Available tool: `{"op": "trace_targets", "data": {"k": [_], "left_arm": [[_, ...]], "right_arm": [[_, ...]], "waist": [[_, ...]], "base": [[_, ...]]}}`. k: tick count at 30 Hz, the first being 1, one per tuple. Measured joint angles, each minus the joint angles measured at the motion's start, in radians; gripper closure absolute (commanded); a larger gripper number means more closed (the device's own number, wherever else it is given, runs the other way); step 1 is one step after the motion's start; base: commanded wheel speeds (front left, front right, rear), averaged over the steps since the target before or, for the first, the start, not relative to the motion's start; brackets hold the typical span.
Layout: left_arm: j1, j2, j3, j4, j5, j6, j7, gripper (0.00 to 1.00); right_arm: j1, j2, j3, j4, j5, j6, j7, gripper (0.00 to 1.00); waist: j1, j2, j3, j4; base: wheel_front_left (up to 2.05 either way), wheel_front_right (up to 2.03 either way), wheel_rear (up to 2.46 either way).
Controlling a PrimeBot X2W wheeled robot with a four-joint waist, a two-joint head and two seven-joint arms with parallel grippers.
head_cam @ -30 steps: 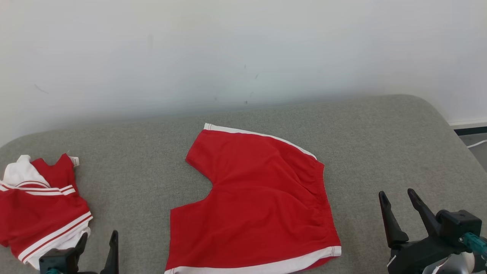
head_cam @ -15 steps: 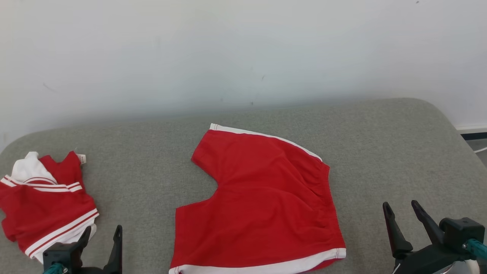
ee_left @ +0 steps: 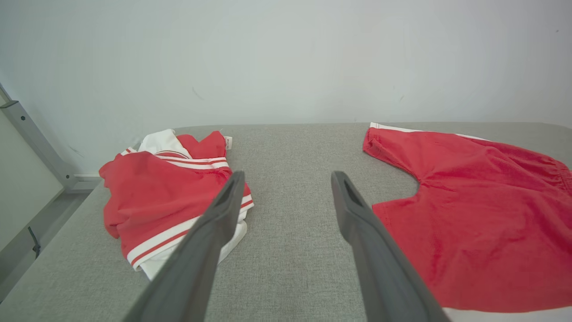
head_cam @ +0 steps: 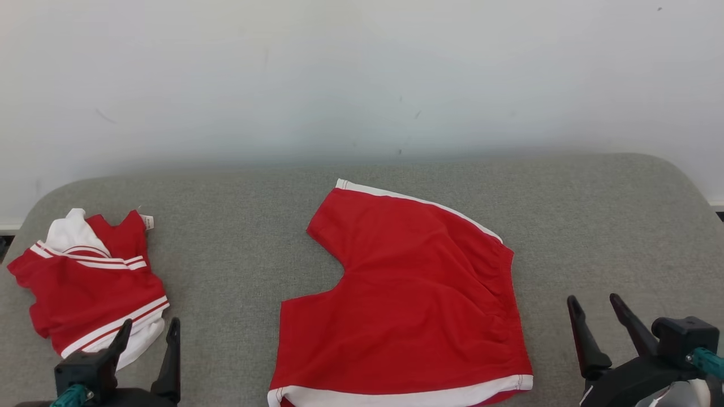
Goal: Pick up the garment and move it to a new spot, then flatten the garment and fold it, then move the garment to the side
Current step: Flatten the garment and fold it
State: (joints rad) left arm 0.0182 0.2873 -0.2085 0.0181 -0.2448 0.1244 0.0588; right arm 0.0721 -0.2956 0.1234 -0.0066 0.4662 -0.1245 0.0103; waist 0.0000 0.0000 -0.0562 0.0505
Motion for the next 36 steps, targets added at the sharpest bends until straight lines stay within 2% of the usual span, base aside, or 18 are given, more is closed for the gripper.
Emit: {"op": "trace_targets", "data": {"k": [6,12,19,24,36], "left_arm": [[0.019,-0.002,-0.035,-0.008,-0.001,-0.003,0.033,0.0],[0.02,-0.006,-0.103,0.007,-0.036,-0.085,0.09,0.0],[0.058,-0.055,-0.194,0.059,-0.088,-0.156,0.16,0.0],[0.058,-0.071,-0.197,0.111,-0.102,-0.169,0.194,0.0],[-0.023,-0.123,-0.198,0.218,-0.143,-0.178,0.215,0.0]], "right_arm": [[0.0,-0.001,0.029,0.011,0.013,0.002,0.055,0.0],[-0.002,0.0,0.08,0.037,0.027,0.02,0.138,0.0],[0.0,0.008,0.14,0.072,0.028,0.028,0.236,0.0],[0.0,0.005,0.16,0.087,0.022,0.027,0.294,0.0],[-0.026,0.009,0.183,0.137,0.007,0.026,0.337,0.0]], "waist": [[0.0,0.0,0.004,0.014],[0.0,0.0,0.012,0.026],[0.0,0.0,0.021,0.028],[0.0,0.0,0.04,0.02],[0.0,0.0,0.059,0.012]], "base": [[0.0,0.0,0.0],[0.0,0.0,0.0],[0.0,0.0,0.0],[0.0,0.0,0.0],[0.0,0.0,0.0]]}}
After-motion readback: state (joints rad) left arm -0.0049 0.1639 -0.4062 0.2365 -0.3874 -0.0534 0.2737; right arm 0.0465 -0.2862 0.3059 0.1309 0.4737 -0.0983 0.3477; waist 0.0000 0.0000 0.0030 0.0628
